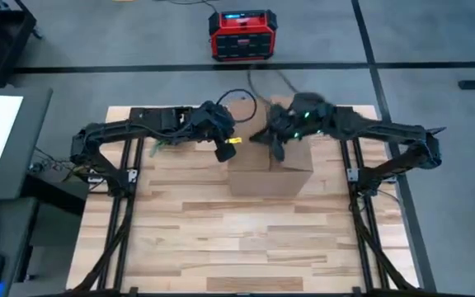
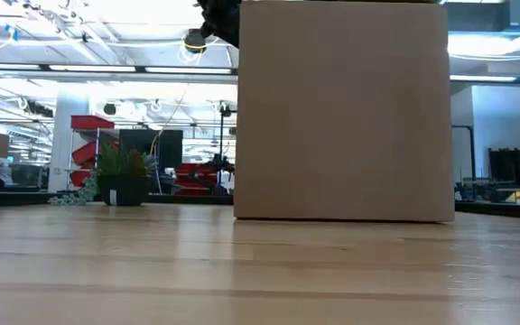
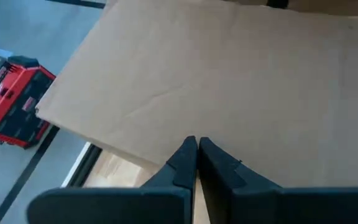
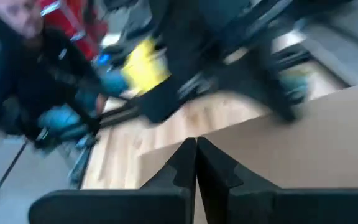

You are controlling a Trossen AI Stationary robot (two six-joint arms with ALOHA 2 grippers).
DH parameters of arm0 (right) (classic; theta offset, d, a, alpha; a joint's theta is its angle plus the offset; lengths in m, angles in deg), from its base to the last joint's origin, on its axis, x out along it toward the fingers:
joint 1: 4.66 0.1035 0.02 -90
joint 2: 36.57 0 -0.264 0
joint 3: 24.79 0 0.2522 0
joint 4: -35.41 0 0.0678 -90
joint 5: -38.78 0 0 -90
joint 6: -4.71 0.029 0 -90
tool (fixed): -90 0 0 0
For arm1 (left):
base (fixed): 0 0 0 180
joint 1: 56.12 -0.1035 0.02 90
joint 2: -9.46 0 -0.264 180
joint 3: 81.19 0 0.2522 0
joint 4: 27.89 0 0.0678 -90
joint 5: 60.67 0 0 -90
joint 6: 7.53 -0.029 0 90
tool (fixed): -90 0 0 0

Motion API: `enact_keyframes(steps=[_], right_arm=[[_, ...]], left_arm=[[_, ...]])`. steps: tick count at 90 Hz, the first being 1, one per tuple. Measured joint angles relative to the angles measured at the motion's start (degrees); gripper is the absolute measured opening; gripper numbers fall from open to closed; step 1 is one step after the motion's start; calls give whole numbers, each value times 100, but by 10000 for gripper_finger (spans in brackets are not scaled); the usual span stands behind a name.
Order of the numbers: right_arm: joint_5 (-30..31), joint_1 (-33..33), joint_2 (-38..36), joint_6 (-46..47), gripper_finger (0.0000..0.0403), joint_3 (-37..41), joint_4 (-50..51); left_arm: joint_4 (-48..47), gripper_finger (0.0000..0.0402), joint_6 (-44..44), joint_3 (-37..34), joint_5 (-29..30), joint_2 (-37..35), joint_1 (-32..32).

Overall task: Wrap mug
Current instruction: Close the cardboard box

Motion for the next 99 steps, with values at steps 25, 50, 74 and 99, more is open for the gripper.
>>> enact_keyframes(steps=[25,50,74,99], right_arm=[[-18,-365,-26,-414,0,262,639],[-46,-149,244,-523,0,715,477],[-24,-79,256,-426,0,726,396],[-97,-113,70,-472,0,741,404]], left_arm=[[-12,0,-30,-7,-19,6,0],[-140,0,-45,185,-254,17,11],[-140,0,-36,734,-510,40,126],[-257,0,317,1001,-895,-98,254]])
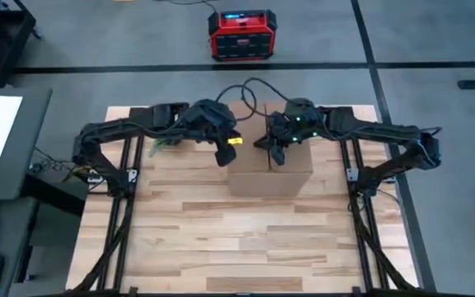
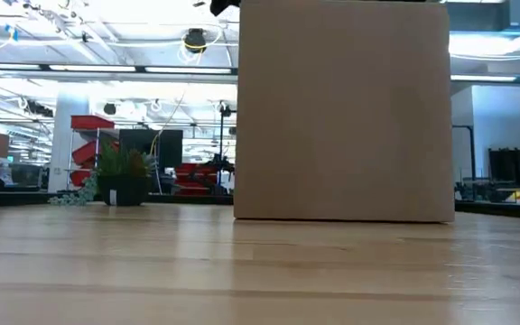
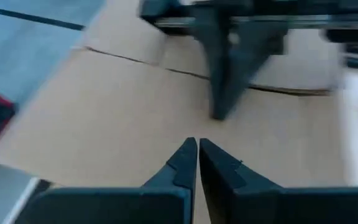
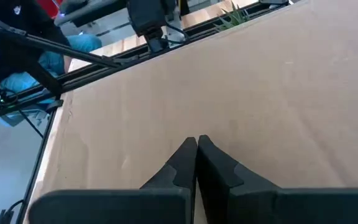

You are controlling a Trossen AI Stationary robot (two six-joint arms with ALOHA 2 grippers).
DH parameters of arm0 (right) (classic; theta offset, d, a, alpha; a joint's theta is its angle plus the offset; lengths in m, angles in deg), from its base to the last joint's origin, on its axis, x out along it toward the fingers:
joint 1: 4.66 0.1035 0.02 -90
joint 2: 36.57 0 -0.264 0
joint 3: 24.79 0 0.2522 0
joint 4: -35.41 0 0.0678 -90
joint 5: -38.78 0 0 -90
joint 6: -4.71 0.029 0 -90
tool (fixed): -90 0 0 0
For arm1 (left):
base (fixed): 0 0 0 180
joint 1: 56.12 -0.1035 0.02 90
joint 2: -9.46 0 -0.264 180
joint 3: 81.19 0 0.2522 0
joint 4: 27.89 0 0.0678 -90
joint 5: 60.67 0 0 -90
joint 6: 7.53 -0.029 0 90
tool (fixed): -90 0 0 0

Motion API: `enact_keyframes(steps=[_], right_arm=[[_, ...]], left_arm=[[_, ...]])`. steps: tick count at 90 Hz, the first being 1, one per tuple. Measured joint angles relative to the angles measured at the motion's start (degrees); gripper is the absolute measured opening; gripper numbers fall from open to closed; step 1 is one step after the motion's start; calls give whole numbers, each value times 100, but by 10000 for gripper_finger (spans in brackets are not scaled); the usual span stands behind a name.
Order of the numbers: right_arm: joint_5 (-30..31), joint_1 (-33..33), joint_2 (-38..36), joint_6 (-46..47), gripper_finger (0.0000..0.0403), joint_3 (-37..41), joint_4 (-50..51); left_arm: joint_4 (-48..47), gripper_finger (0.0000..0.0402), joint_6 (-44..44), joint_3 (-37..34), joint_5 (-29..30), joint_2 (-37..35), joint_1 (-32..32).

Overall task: Wrap mug
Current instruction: Close the cardboard box

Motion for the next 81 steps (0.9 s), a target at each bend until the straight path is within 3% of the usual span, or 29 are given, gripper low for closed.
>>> enact_keyframes(steps=[39,62,81], right_arm=[[-146,-87,19,-167,0,0,60],[-147,-75,20,-174,0,0,68],[-148,-66,20,-173,0,0,73]], left_arm=[[424,0,818,-1342,7,-1026,11],[2732,0,1374,-2850,-790,-2029,82],[3556,0,1879,-3840,-857,-2758,-129]])
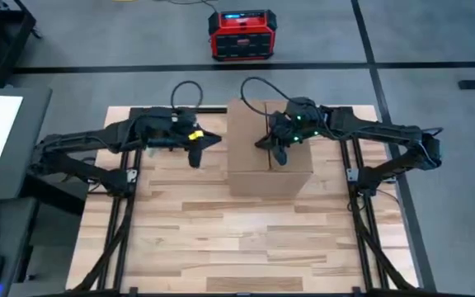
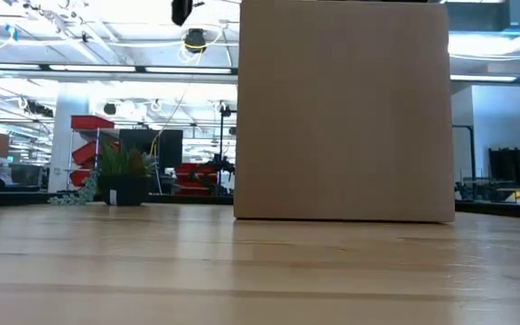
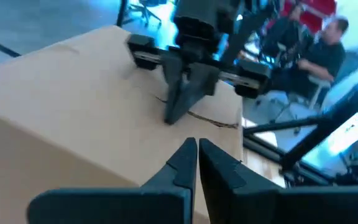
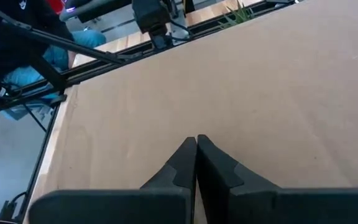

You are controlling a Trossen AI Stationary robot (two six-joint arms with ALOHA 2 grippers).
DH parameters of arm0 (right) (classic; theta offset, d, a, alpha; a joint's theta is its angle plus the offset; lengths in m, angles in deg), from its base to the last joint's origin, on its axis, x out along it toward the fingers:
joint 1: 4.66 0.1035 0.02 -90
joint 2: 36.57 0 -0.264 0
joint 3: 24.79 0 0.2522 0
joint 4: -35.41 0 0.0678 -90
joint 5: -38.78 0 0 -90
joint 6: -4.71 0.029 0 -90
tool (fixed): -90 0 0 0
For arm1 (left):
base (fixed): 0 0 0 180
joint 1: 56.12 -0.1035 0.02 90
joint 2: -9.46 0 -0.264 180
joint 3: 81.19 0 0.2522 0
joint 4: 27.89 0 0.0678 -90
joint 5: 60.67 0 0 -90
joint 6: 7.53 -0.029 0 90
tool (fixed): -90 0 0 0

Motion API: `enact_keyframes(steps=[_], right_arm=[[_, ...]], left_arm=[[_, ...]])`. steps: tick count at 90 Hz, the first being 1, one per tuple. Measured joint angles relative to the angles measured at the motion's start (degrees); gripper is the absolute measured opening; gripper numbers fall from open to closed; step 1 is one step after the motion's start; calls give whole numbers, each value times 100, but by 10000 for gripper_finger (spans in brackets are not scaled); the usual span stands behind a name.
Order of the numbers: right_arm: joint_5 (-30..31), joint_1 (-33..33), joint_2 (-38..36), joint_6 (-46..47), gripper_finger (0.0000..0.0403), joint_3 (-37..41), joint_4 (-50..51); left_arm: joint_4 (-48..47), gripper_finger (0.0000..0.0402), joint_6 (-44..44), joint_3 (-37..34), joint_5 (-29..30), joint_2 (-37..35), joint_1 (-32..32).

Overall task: Wrap mug
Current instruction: Close the cardboard box

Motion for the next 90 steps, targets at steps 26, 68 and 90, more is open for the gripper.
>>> enact_keyframes(steps=[26,68,90], right_arm=[[-4,-5,0,2,0,0,-5],[-507,-166,-46,147,0,13,-229],[-947,-197,347,-278,0,-15,-51]], left_arm=[[170,0,84,-685,-7,-823,-152],[1047,0,570,-2101,-12,-2261,-256],[771,0,651,-2428,158,-2461,-105]])
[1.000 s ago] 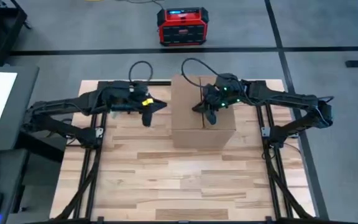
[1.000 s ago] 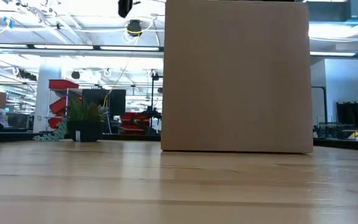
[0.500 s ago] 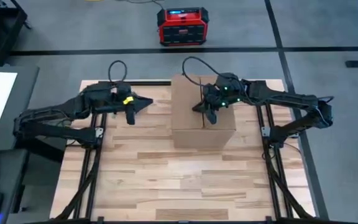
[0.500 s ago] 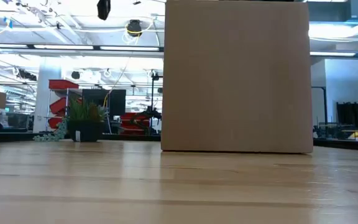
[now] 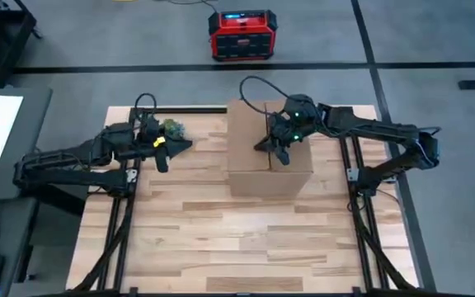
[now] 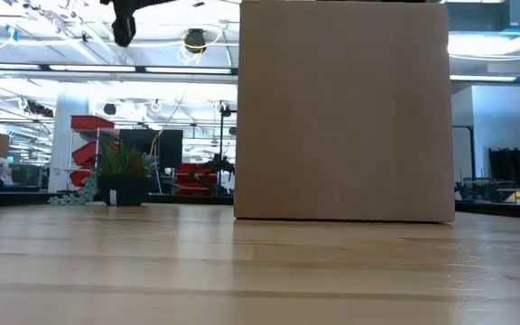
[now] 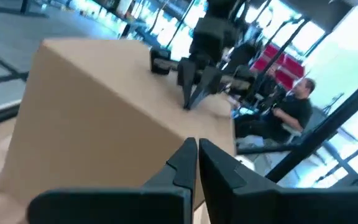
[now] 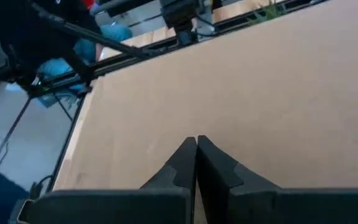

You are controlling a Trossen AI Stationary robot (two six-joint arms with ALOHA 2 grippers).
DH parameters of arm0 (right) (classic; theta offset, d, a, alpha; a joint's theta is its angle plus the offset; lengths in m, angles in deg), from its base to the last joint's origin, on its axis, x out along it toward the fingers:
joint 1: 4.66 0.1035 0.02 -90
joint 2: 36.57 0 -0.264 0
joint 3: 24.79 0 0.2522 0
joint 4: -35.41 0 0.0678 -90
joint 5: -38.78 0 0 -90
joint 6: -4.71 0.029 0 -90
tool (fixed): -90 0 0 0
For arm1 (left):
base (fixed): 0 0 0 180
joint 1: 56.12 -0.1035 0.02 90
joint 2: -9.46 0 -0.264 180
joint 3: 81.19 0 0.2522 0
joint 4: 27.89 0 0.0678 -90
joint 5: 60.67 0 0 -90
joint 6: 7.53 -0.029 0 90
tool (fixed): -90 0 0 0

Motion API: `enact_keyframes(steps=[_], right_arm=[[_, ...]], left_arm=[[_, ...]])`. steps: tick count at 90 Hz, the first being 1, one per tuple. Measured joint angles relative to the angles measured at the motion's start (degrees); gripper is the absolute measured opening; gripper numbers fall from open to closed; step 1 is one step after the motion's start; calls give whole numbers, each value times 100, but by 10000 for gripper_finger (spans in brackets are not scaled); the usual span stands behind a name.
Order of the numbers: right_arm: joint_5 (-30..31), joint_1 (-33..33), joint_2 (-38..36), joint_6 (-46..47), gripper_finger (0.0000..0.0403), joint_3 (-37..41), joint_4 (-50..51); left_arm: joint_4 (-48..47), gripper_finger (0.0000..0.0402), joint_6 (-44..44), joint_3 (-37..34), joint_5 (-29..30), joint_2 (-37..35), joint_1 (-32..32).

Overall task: Wrap mug
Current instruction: Close the cardboard box

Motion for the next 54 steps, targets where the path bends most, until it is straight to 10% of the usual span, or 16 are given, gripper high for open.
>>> enact_keyframes(steps=[54], right_arm=[[-68,155,316,575,0,17,-759]], left_arm=[[-1827,0,-837,-304,126,-2164,-9]])
